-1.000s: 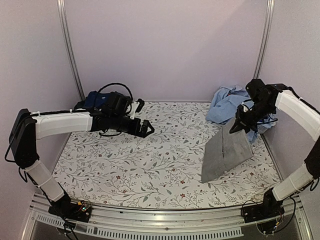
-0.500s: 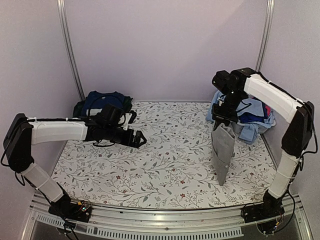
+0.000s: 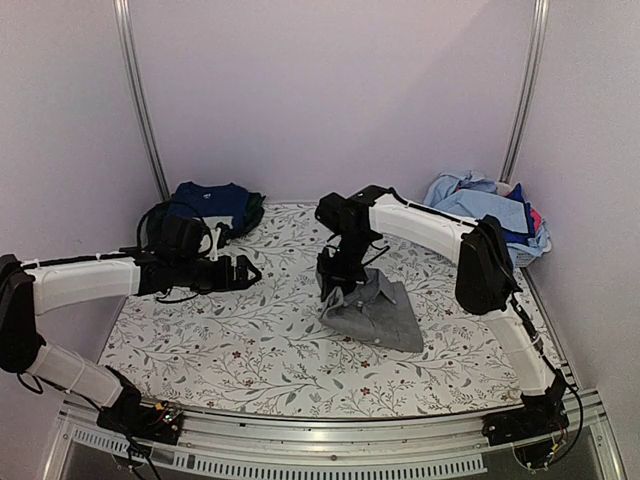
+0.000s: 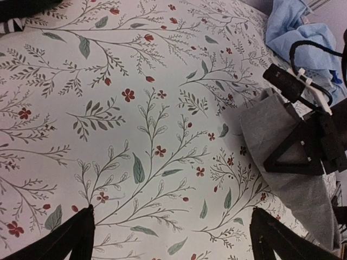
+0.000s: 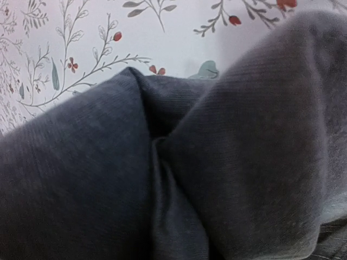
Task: Fold and stack the mixed laundry pile
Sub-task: Turn over the rectangle-folded shirt at the center of the board, then smooth out the rectangle-folded shirt at the center of the board, then pick up the rectangle-folded shirt from the center of the board, then pass from the right arm to the left
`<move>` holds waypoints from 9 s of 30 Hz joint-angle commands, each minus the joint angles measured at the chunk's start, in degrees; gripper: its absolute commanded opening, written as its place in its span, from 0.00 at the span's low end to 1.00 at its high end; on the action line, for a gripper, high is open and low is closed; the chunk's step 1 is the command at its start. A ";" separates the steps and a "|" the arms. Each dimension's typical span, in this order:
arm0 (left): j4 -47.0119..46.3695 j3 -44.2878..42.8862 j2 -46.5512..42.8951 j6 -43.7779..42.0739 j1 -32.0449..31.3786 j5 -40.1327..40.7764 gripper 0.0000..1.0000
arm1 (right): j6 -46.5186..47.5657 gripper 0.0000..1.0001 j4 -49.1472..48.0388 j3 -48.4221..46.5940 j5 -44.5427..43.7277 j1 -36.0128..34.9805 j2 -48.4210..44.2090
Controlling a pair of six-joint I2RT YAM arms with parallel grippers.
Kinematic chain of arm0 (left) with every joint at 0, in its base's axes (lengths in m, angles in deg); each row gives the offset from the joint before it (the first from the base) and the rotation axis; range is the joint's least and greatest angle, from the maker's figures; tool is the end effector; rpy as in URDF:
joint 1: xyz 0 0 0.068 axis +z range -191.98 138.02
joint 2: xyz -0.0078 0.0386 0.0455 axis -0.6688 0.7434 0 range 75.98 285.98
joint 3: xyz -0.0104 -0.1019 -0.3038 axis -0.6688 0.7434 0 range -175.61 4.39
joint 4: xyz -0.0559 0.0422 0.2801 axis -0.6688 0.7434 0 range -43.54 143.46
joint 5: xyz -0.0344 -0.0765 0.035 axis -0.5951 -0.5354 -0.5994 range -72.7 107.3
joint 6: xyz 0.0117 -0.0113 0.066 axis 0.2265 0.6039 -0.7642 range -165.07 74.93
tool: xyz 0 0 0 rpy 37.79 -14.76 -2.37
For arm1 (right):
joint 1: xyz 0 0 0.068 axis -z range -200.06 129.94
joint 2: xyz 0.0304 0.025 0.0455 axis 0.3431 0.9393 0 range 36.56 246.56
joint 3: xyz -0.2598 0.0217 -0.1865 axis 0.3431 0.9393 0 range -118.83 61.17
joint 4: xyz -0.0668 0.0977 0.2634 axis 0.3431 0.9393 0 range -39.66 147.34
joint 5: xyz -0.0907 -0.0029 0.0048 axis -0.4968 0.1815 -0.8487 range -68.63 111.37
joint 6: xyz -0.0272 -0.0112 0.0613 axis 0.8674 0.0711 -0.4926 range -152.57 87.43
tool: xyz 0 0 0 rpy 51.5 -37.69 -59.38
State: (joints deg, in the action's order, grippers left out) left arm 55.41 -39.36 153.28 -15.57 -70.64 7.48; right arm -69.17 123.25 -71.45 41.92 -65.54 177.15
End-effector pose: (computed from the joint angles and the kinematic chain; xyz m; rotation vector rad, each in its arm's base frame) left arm 0.2648 -0.1553 0.2312 0.0734 2.4063 -0.6952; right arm 0.3797 0.4137 0.2101 0.2730 -2.9607 -0.5622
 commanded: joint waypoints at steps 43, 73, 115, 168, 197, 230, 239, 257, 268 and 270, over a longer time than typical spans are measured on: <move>6.72 -16.42 31.72 1.98 3.26 -17.78 0.12 | 14.80 0.43 -46.18 65.98 38.67 10.79 -42.73; 3.46 -26.58 41.45 4.94 0.65 -23.69 0.10 | 14.85 0.09 -52.38 69.45 31.05 20.95 -29.45; 2.21 -24.63 40.47 -1.35 2.89 -22.71 0.00 | 27.25 0.07 -44.31 60.05 13.10 20.65 -28.34; -7.16 -29.42 37.90 7.94 2.05 -21.26 0.76 | 19.60 0.37 -56.31 46.79 22.98 12.94 -6.69; -7.02 8.11 -2.97 20.50 19.27 -16.97 1.00 | 44.92 0.55 -43.01 36.78 -9.27 -15.61 -18.65; -22.73 8.44 8.55 27.82 11.42 -23.24 1.00 | 46.02 0.01 -42.81 26.30 -23.52 -15.86 -13.11; -35.20 2.15 22.09 37.21 4.66 -23.19 1.00 | 45.23 0.00 -44.14 25.81 -21.29 -15.79 -13.53; -54.35 -5.51 43.61 50.55 -2.78 -24.78 0.44 | 42.94 0.01 -44.47 22.27 -18.63 -15.76 -11.99; -3.82 -29.55 43.06 17.74 -1.36 -13.98 0.00 | 37.28 0.59 -45.29 31.98 -18.96 -10.72 -24.92; 7.14 -38.71 45.55 9.80 -0.83 -9.55 0.00 | 35.24 0.64 -46.55 35.90 -18.07 -8.81 -28.86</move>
State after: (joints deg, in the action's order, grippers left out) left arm 35.59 -63.90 197.27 14.55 -72.28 -12.00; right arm -29.15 79.66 -40.39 21.99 -79.04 158.60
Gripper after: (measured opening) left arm 0.035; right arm 0.604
